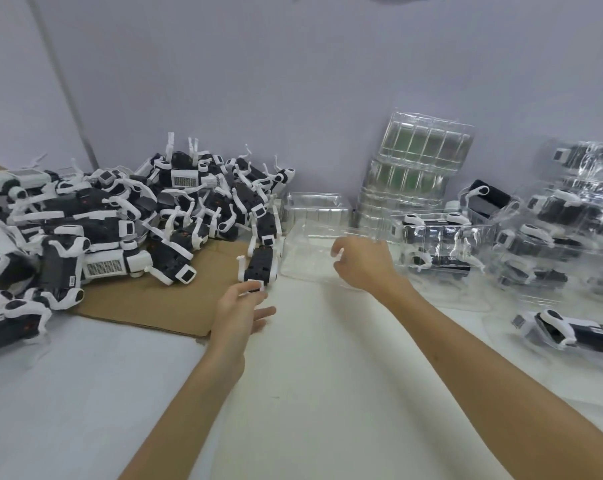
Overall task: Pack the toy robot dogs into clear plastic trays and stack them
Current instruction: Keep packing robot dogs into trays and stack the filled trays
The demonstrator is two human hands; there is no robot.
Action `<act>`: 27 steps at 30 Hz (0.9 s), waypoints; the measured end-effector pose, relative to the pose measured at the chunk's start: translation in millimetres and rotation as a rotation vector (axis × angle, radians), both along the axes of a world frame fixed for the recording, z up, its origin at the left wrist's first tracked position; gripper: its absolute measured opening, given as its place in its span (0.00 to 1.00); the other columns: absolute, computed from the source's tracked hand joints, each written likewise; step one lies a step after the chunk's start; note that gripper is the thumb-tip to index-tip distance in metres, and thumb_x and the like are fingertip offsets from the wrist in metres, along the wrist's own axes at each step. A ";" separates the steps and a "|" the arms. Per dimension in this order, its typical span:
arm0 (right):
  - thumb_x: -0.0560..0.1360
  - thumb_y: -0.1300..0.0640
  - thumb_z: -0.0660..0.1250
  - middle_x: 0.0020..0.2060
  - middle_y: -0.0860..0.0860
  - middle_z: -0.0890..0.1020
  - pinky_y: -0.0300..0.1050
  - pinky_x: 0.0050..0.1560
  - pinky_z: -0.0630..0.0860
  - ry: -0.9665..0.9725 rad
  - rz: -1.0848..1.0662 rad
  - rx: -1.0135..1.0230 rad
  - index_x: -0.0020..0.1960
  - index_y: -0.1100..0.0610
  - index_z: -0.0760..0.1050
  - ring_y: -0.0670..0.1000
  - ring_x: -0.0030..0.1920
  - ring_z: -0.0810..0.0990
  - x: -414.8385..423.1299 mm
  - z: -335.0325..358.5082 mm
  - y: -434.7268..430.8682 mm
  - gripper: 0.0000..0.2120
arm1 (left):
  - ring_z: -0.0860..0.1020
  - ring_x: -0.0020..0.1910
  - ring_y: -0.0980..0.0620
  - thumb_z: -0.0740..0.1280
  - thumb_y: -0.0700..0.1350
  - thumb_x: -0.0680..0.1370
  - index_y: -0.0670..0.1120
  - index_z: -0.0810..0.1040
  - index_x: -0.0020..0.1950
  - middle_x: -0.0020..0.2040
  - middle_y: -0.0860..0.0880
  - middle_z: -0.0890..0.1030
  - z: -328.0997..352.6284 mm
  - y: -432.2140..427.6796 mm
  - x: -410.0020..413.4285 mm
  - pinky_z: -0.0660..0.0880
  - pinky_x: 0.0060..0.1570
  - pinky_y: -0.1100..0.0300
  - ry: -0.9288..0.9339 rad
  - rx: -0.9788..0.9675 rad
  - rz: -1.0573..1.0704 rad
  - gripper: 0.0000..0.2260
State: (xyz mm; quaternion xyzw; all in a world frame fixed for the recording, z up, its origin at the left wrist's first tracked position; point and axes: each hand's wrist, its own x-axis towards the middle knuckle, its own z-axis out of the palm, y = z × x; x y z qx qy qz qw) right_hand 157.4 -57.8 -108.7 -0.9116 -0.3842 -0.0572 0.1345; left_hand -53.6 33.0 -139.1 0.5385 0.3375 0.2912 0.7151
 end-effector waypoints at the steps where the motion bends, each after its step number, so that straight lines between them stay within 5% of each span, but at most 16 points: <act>1: 0.77 0.57 0.65 0.50 0.46 0.84 0.51 0.69 0.63 -0.009 0.010 0.036 0.58 0.49 0.77 0.52 0.59 0.78 0.8 0.8 -3.7 0.11 | 0.84 0.46 0.48 0.63 0.38 0.81 0.46 0.79 0.57 0.52 0.46 0.84 0.2 -0.8 0.0 0.76 0.48 0.57 -0.001 0.007 -0.033 0.08; 6: 0.78 0.56 0.68 0.46 0.46 0.83 0.47 0.51 0.75 0.098 0.065 0.382 0.55 0.51 0.80 0.49 0.48 0.81 -9.0 20.1 -20.9 0.07 | 0.84 0.41 0.51 0.64 0.41 0.82 0.45 0.82 0.54 0.47 0.47 0.86 -0.8 -8.9 0.0 0.77 0.44 0.59 -0.030 0.085 -0.230 0.07; 11: 0.77 0.58 0.70 0.42 0.51 0.84 0.37 0.41 0.77 0.347 0.231 0.743 0.53 0.53 0.80 0.49 0.37 0.84 -47.4 32.7 -50.4 0.05 | 0.83 0.42 0.50 0.67 0.48 0.80 0.47 0.83 0.56 0.49 0.47 0.86 -0.3 -15.9 0.1 0.78 0.41 0.63 -0.090 0.184 -0.375 0.09; 18: 0.80 0.63 0.67 0.41 0.54 0.86 0.37 0.43 0.77 0.673 0.338 0.998 0.57 0.55 0.78 0.55 0.36 0.84 -101.0 0.7 -83.7 0.08 | 0.82 0.40 0.49 0.75 0.54 0.71 0.49 0.86 0.53 0.45 0.45 0.84 8.0 -20.9 -4.4 0.78 0.41 0.62 -0.281 0.146 -0.469 0.14; 22: 0.80 0.61 0.67 0.41 0.54 0.85 0.38 0.44 0.77 0.662 0.361 1.010 0.57 0.52 0.78 0.56 0.37 0.83 -112.7 -5.4 -85.6 0.08 | 0.83 0.40 0.48 0.76 0.56 0.71 0.48 0.86 0.52 0.44 0.45 0.84 12.6 -21.7 -5.6 0.79 0.42 0.60 -0.348 0.125 -0.514 0.16; 27: 0.80 0.61 0.67 0.42 0.48 0.84 0.39 0.45 0.77 0.555 0.337 0.984 0.58 0.50 0.77 0.51 0.37 0.84 -119.3 -9.8 -83.5 0.10 | 0.85 0.48 0.45 0.72 0.53 0.73 0.48 0.85 0.55 0.54 0.42 0.85 17.4 -23.6 -7.6 0.80 0.46 0.58 -0.391 0.099 -0.555 0.14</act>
